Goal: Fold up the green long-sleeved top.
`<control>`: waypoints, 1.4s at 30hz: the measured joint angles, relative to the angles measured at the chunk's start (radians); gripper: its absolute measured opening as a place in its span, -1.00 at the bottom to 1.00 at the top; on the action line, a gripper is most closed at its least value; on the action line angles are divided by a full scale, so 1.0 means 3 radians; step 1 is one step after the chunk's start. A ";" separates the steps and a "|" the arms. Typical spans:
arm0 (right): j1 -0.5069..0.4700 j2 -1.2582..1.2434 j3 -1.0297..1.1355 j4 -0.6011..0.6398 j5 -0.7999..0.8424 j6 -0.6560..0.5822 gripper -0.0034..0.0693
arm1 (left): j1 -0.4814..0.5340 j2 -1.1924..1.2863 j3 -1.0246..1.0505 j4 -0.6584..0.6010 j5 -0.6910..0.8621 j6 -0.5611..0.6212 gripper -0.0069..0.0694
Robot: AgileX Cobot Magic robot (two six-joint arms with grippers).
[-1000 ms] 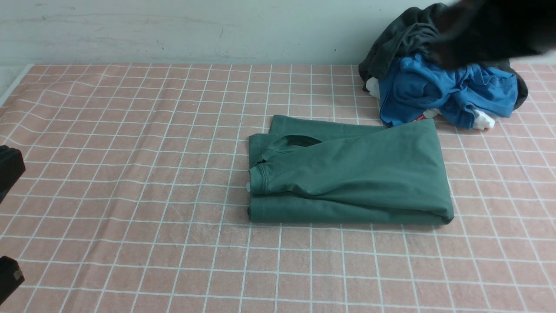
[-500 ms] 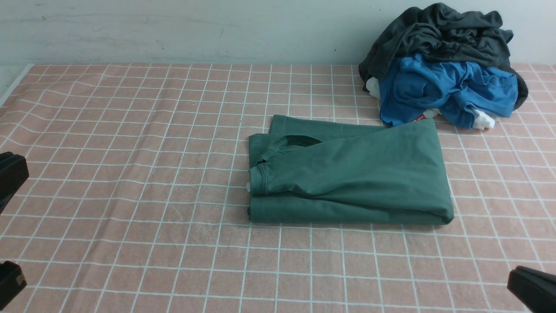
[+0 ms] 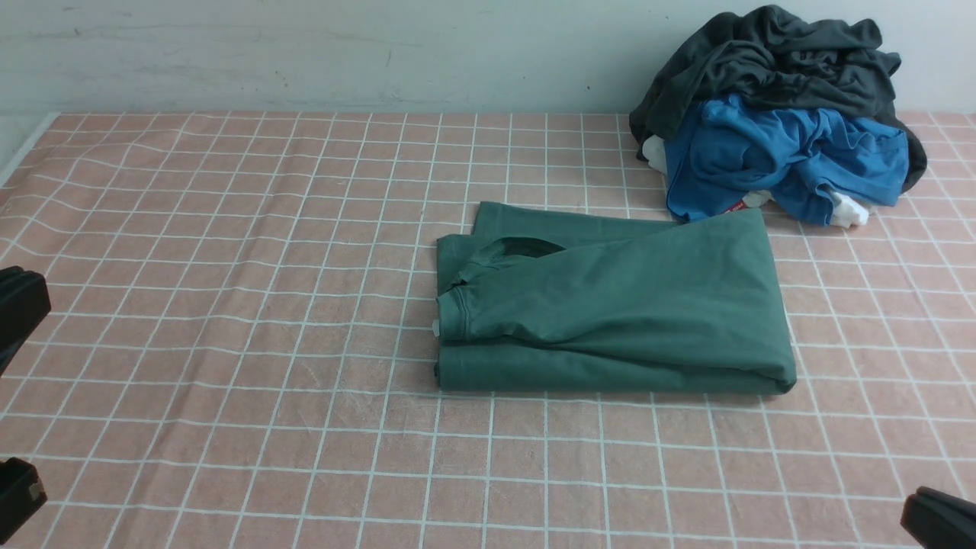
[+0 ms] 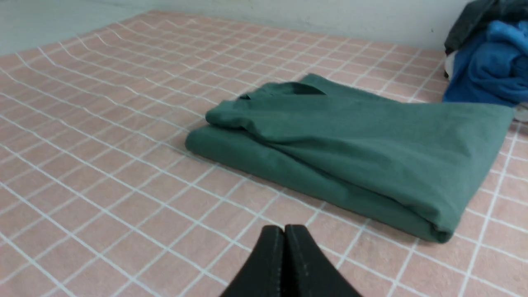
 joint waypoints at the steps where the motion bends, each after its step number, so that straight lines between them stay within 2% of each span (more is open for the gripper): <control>1: -0.0010 -0.0009 0.0055 0.0000 0.0000 0.0000 -0.94 | 0.0000 0.0000 0.0000 0.0000 0.0000 0.0000 -0.83; 5: -0.0268 -0.0115 0.0255 0.0248 -0.0007 -0.0016 -0.94 | 0.0000 0.0000 0.0000 0.0000 0.0000 0.0000 -0.83; 8: -0.0793 -0.0430 0.0471 0.0752 0.0000 -0.0283 -0.94 | 0.0000 0.0000 0.0000 0.0000 0.0000 0.0000 -0.83; 13: -0.1496 -0.0845 0.0638 0.1350 -0.0116 -0.1029 -0.94 | 0.0000 0.0000 0.0000 0.0000 0.0001 0.0000 -0.83; 15: -0.1669 -0.0860 0.0644 0.1520 -0.0151 -0.1345 -0.94 | 0.0000 0.0000 0.0000 0.0000 0.0001 0.0000 -0.83; 16: -0.1831 -0.0867 0.0648 0.1672 -0.0170 -0.1657 -0.94 | 0.0000 0.0000 0.0000 0.0001 0.0007 0.0000 -0.83; 19: -0.2025 -0.0867 0.0648 0.1769 -0.0181 -0.2084 -0.94 | 0.0000 0.0000 0.0000 0.0004 0.0003 0.0000 -0.83; 24: -0.2102 -0.0867 0.0648 0.1791 -0.0181 -0.2392 -0.94 | 0.0000 0.0000 0.0000 0.0007 0.0003 0.0000 -0.83; 34: -0.2102 -0.0867 0.0649 0.1799 -0.0181 -0.2416 -0.94 | 0.0000 0.0000 0.0000 0.0009 0.0003 0.0000 -0.83; 38: -0.2102 -0.0867 0.0649 0.1805 -0.0181 -0.2416 -0.94 | -0.0129 -0.0042 0.0000 0.0010 0.0010 0.0000 -0.83; 42: -0.2102 -0.0867 0.0649 0.1805 -0.0181 -0.2416 -0.94 | -0.0128 -0.0314 0.0160 -0.0012 -0.0032 0.0000 -0.83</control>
